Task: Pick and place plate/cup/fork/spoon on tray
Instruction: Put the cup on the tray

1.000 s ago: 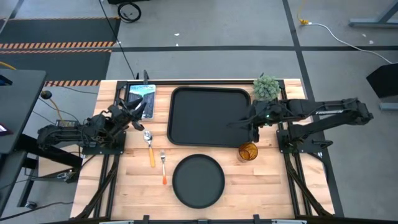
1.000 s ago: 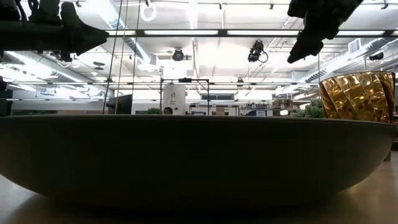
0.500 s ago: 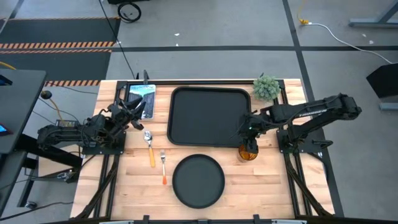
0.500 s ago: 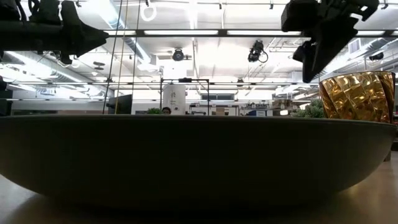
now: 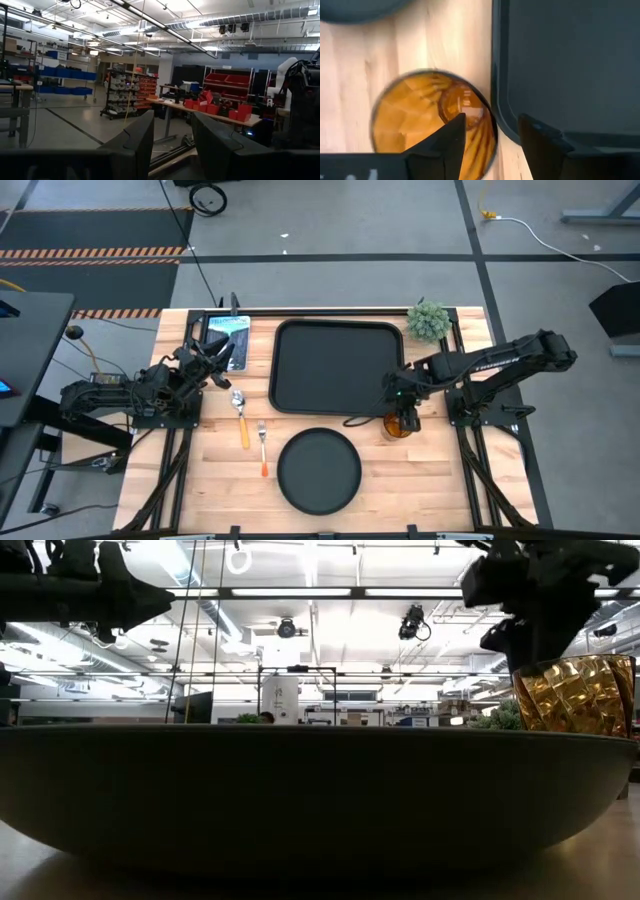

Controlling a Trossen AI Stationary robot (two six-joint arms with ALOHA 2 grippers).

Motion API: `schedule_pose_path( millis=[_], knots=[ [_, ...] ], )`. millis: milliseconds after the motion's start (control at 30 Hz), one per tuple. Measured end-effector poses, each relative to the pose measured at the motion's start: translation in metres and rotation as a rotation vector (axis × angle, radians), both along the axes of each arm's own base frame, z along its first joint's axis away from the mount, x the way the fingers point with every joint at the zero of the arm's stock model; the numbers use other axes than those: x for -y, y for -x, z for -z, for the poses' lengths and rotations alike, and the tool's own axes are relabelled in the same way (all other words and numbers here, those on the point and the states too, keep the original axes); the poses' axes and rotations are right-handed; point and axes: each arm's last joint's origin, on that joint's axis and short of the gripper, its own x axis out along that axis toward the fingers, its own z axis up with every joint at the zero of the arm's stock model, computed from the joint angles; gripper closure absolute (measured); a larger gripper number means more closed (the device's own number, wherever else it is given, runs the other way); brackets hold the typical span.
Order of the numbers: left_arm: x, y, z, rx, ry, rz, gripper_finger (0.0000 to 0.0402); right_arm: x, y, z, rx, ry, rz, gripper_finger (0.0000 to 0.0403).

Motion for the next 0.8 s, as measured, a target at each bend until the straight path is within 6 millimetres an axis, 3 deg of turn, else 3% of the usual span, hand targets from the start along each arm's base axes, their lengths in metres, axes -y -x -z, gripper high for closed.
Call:
schedule_pose_path(
  millis=[800],
  knots=[
    [0.001,-0.0005,0.0004,-0.006,-0.002,0.014,0.026,-0.0003,0.0054,0.0068,-0.055,-0.006,0.043,0.0359]
  ],
)
